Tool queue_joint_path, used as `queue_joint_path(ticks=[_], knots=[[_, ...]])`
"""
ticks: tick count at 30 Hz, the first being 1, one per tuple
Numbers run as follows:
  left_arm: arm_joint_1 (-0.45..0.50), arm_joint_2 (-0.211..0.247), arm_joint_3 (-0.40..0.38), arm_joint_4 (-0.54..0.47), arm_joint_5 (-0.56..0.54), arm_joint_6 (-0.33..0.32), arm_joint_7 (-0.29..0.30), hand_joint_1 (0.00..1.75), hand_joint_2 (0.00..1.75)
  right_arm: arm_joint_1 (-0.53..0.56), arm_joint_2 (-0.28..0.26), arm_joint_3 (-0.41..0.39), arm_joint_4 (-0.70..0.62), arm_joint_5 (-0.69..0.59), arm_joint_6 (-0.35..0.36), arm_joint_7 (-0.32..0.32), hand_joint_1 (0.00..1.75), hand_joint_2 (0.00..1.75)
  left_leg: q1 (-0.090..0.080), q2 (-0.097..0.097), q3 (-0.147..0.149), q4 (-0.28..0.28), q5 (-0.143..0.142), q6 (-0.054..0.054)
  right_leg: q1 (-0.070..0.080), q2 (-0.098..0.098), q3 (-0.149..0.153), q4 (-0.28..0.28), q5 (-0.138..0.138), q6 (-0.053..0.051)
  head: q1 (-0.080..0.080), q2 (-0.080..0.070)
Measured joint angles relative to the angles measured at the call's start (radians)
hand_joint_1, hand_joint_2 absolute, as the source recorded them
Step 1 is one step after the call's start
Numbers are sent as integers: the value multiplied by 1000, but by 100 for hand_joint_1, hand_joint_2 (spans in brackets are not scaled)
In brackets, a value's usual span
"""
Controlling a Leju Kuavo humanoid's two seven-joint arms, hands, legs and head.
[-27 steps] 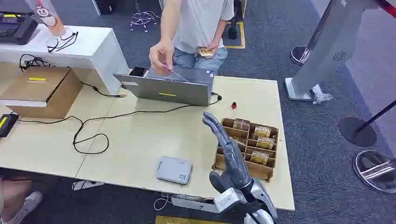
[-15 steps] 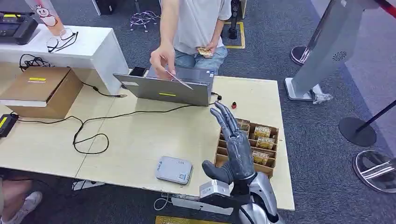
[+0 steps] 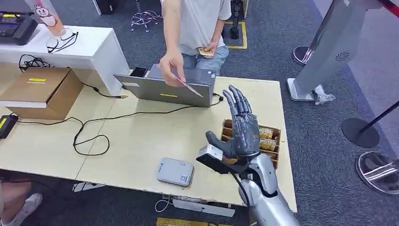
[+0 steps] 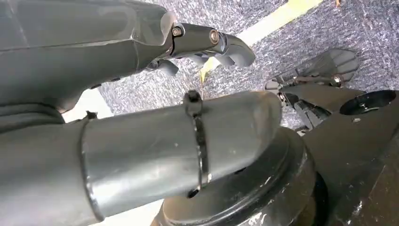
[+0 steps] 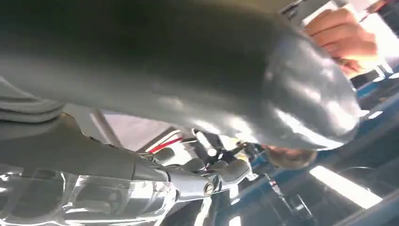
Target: Pass the card to the sensor for recognition and then transmit it.
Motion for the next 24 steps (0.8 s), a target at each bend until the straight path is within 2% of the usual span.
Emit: queue_joint_path(ticks=[24], knots=[[-13, 7, -35, 1, 15, -1, 8, 0, 0, -62, 32, -22, 103, 70, -13, 37, 0, 175, 0, 0, 0, 0, 0, 0, 0, 0, 0, 0, 0, 0, 0, 0]])
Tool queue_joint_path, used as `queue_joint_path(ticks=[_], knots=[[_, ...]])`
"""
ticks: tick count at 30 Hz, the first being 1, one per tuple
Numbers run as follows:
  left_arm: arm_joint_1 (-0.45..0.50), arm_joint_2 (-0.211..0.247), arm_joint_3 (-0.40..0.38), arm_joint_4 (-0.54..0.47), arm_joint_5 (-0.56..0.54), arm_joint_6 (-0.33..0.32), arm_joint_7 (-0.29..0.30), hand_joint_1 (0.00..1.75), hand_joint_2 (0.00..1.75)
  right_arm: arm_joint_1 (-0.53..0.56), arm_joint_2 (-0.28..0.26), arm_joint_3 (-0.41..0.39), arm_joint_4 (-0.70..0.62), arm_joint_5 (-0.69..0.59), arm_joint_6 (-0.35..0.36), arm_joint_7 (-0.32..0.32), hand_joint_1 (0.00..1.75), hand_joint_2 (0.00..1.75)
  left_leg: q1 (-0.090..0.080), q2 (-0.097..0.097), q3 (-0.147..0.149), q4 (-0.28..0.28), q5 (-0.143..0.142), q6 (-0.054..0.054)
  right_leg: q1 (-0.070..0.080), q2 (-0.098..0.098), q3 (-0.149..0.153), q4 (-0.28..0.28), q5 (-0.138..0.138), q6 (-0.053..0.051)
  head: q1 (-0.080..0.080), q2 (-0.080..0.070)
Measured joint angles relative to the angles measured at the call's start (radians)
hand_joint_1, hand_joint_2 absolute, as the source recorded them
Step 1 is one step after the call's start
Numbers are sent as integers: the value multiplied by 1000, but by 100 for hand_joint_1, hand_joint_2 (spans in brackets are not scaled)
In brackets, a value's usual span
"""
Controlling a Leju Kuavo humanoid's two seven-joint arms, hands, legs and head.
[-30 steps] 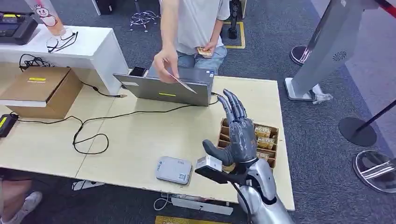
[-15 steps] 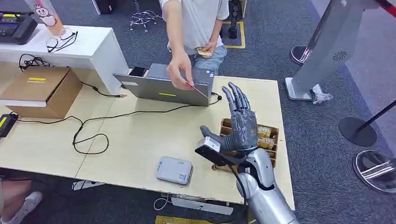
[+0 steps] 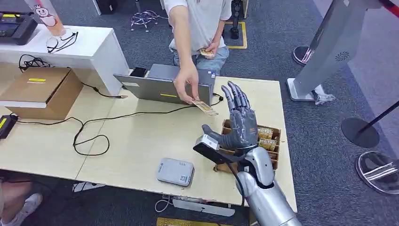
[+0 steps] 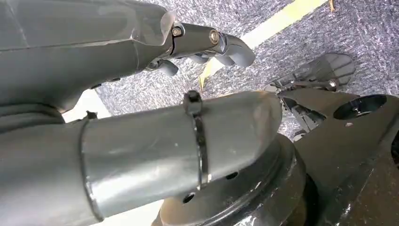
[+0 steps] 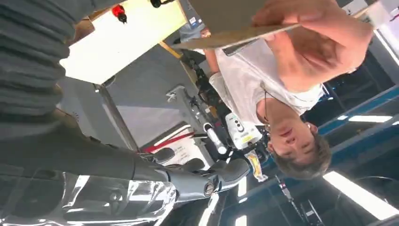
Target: Pass the card to the sensor for recognition and then transmit it.
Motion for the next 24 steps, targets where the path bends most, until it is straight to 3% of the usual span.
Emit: queue_joint_path(ticks=[18, 19, 20, 21, 24], knots=[[-2, 2, -19, 0, 1, 0, 3, 0, 0, -16, 11, 0, 22, 0, -1, 8, 0, 175, 0, 0, 0, 0, 0, 0, 0, 0, 0, 0, 0, 0, 0, 0], [-2, 2, -20, 0, 1, 0, 3, 0, 0, -17, 12, 0, 22, 0, -1, 8, 45, 175, 0, 0, 0, 0, 0, 0, 0, 0, 0, 0, 0, 0, 0, 0], [-2, 2, -20, 0, 2, 0, 3, 0, 0, -17, 13, 0, 22, 0, -1, 7, 159, 175, 0, 0, 0, 0, 0, 0, 0, 0, 0, 0, 0, 0, 0, 0], [-2, 2, -20, 0, 3, 0, 3, 0, 0, -18, 14, 0, 23, 0, -1, 8, 175, 175, 0, 0, 0, 0, 0, 0, 0, 0, 0, 0, 0, 0, 0, 0], [-3, 2, -20, 0, 5, 0, 3, 0, 0, -22, 17, 0, 26, 1, 0, 7, 175, 175, 0, 0, 0, 0, 0, 0, 0, 0, 0, 0, 0, 0, 0, 0]])
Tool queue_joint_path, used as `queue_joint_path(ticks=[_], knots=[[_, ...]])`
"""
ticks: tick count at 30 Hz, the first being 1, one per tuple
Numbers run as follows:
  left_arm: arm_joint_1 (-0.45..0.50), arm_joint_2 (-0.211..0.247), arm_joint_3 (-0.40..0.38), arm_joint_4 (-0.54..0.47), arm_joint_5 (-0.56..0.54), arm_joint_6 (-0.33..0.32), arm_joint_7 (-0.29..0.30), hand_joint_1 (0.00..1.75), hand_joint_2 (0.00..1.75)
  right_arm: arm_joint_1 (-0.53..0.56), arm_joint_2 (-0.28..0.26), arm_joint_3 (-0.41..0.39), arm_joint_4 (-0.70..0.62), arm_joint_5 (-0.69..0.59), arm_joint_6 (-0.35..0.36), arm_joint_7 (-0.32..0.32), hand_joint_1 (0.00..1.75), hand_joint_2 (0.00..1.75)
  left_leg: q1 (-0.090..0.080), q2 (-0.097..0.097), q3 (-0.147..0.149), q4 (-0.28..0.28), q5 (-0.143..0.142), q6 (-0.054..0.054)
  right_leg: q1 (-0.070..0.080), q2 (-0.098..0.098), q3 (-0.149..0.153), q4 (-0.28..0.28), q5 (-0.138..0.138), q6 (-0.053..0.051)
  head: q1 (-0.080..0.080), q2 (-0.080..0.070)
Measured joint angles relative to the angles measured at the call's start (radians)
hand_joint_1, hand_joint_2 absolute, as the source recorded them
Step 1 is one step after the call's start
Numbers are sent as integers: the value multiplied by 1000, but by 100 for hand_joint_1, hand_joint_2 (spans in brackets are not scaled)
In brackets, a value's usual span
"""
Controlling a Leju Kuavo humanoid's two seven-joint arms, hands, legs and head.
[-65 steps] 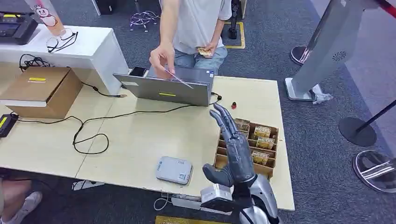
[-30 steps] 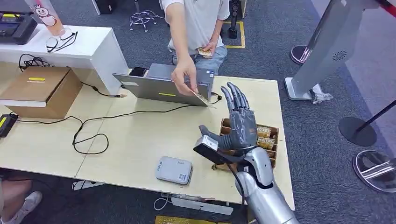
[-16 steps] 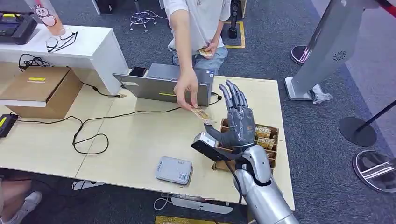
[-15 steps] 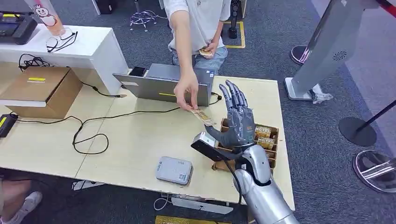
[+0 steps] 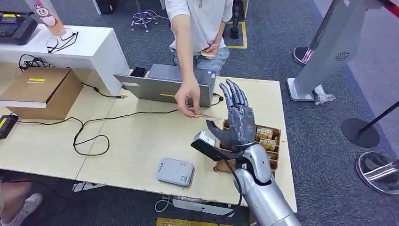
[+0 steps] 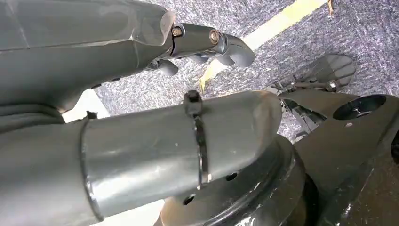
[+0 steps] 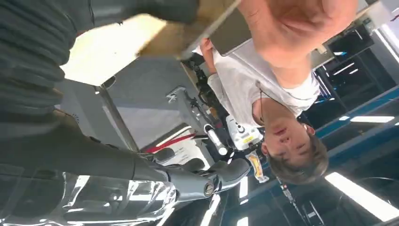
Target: Pass the card to the sensor for recognition and then transmit it.
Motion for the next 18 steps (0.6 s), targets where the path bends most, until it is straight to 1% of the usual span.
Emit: queue_joint_path(ticks=[18], knots=[[3, 1, 0, 0, 19, 0, 1, 0, 0, -9, 8, 0, 10, -7, 17, -1, 175, 175, 0, 0, 0, 0, 0, 0, 0, 0, 0, 0, 0, 0, 0, 0]])
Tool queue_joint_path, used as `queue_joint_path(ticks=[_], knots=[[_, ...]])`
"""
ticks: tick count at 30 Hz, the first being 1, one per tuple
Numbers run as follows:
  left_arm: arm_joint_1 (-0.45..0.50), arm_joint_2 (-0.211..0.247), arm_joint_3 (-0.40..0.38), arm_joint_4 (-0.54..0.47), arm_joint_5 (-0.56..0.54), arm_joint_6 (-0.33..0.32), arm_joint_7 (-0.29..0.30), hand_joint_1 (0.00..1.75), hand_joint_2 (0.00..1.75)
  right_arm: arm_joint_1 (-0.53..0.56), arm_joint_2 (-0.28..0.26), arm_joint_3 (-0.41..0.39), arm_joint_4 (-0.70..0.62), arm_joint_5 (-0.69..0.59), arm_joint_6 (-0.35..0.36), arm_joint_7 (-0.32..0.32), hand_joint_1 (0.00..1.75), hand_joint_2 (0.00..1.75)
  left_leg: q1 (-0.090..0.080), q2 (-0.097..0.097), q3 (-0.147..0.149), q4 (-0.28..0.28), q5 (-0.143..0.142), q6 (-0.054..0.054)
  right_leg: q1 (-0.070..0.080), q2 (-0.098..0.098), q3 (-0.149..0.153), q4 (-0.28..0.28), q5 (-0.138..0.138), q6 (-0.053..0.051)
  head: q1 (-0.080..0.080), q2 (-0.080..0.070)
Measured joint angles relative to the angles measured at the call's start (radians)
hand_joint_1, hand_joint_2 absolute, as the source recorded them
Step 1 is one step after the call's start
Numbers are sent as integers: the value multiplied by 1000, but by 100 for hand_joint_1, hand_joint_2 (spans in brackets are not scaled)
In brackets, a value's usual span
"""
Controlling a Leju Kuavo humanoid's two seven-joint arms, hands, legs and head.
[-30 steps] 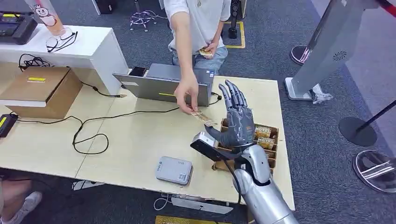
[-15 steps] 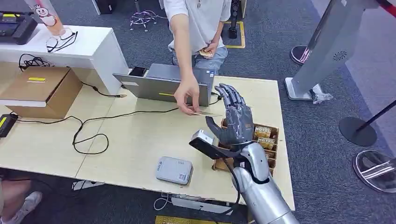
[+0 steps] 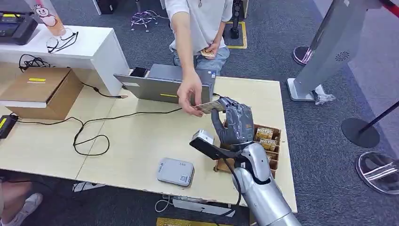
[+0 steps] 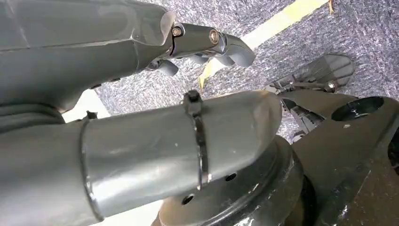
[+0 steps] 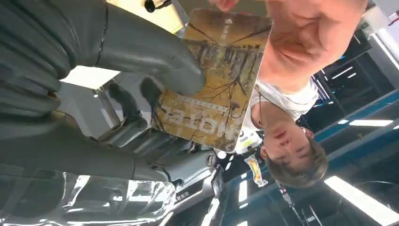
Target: Pass the card to the sensor for recognition and then transmit it.
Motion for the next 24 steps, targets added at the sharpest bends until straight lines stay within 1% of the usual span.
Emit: queue_joint_path(ticks=[14, 18, 21, 24], knots=[[2, 0, -2, 0, 15, 1, 0, 0, 0, 0, 0, 2, 0, -16, 5, -11, 175, 175, 0, 0, 0, 0, 0, 0, 0, 0, 0, 0, 0, 0, 0, 0], [3, 0, -2, 0, 21, 1, -4, 0, 0, 0, 0, 4, 0, -39, 23, -21, 175, 175, 0, 0, 0, 0, 0, 0, 0, 0, 0, 0, 0, 0, 0, 0], [6, 0, -2, 0, 26, 0, -5, 0, 0, 5, 0, 6, -11, -96, 69, -40, 175, 175, 0, 0, 0, 0, 0, 0, 0, 0, 0, 0, 0, 0, 0, 0], [8, 0, -2, 0, 29, -1, -5, 0, 0, 21, 0, 11, -38, -156, 138, -58, 175, 175, 0, 0, 0, 0, 0, 0, 0, 0, 0, 0, 0, 0, 0, 0]])
